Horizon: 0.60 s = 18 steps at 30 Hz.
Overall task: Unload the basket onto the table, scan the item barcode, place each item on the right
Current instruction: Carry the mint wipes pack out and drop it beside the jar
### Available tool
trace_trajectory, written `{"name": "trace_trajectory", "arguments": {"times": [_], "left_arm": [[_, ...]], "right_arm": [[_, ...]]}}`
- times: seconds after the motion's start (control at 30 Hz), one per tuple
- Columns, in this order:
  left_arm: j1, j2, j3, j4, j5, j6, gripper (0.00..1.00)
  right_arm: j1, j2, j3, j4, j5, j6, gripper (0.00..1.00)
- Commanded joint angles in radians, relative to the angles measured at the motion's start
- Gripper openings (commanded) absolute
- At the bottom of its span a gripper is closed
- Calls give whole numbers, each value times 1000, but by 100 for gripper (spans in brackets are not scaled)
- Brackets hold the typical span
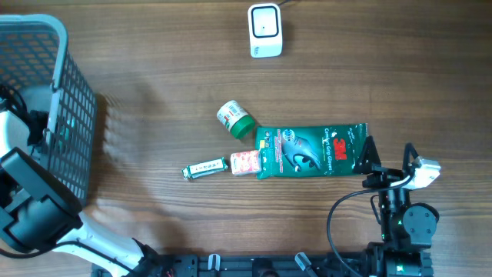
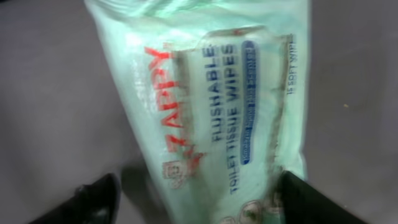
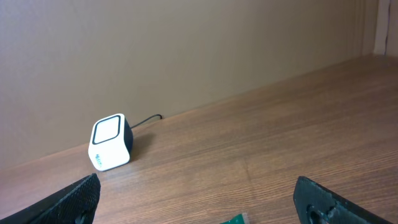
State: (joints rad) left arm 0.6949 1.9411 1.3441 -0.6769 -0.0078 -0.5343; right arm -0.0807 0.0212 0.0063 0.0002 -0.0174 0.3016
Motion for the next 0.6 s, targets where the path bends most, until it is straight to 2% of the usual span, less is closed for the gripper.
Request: {"name": "trace_trajectory", "arguments": {"times": [0.0,0.1,0.2,0.43,0.57], "left_arm": [[6,4,-75,35,-7,14,4],[6,1,-87,13,-7,36,4],[6,-78,-80,-22,-30,60,4],[5,-397,98,-114,-41,86,4],[-8,-634,146,-126,37,86,4]], "right_arm": [[3,-5,-1,5,7,-11,100],[3,-5,-1,5,7,-11,100],[3,-5,-1,5,7,-11,100],[3,-5,-1,5,7,-11,100],[3,-5,-1,5,7,-11,100]]}}
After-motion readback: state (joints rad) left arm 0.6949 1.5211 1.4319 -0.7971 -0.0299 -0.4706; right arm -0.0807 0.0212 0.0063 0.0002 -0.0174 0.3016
